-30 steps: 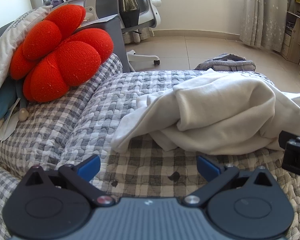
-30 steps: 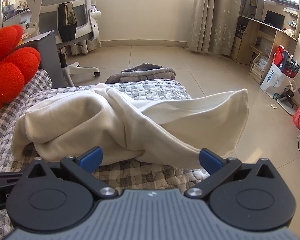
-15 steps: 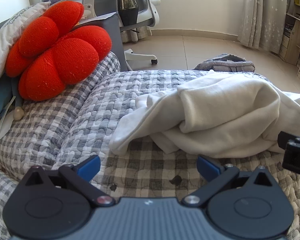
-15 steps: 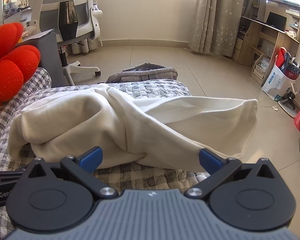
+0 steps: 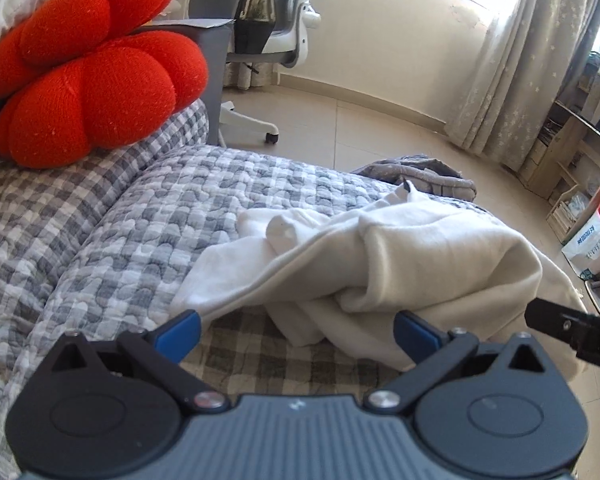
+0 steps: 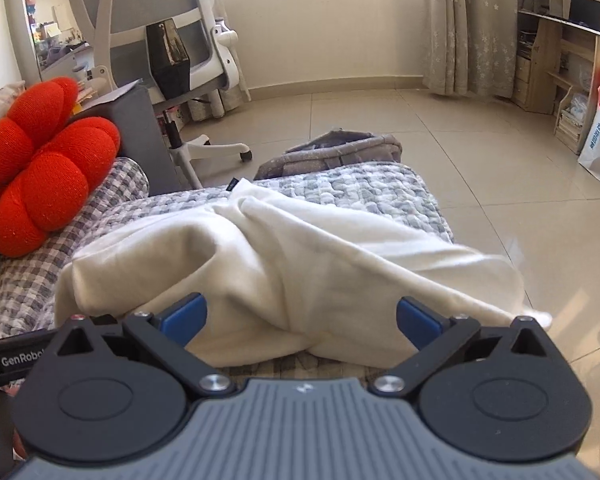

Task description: Fold clothes

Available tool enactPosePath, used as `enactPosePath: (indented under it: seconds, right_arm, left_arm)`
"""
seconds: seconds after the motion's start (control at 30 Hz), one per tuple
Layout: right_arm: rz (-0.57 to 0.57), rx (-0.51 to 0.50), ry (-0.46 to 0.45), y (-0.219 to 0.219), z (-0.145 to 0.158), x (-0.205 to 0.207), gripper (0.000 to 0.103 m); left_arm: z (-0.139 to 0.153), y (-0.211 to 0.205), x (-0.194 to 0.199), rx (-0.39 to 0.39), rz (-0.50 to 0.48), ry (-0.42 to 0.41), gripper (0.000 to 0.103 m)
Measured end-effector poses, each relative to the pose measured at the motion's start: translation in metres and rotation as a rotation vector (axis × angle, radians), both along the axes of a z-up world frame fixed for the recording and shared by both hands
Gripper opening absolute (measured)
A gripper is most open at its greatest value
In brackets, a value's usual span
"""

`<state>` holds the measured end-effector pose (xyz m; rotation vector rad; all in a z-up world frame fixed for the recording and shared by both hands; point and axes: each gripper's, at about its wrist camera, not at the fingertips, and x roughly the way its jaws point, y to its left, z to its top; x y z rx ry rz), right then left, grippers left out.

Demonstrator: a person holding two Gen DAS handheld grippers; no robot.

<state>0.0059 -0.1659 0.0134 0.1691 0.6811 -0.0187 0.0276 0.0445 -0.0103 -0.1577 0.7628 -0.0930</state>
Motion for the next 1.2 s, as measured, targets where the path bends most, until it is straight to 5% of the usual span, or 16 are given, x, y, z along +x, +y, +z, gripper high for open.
enactPosePath:
  seconds: [0.17,0.33,0.5,0.67,0.8,1.2]
  right_arm:
    - [0.108,0.116,-0.029,-0.001,0.0,0.006,0.09]
    - [0.147,0.123,0.002,0.01,-0.007,0.012,0.05]
    - [0.172,0.089,0.001,0.021,-0.007,0.006,0.02]
    - [0.183,0.064,-0.003,0.027,-0.007,-0.001,0.013]
    - [0.217,0.084,-0.009,0.031,-0.002,-0.011,0.013]
    - [0.391,0.184,0.044,0.06,0.0,-0.037,0.009]
  left_arm:
    - [-0.002,0.004,0.01,-0.036,-0.034,0.047,0.103]
    - [-0.002,0.01,0.009,-0.086,-0.078,0.044,0.102]
    - [-0.001,0.014,0.008,-0.075,-0.053,0.039,0.098]
    - [0.002,0.019,0.005,-0.097,-0.047,0.038,0.098]
    - [0.007,0.028,0.001,-0.191,-0.068,0.038,0.097]
    - [0.015,0.043,-0.009,-0.317,-0.074,0.015,0.067]
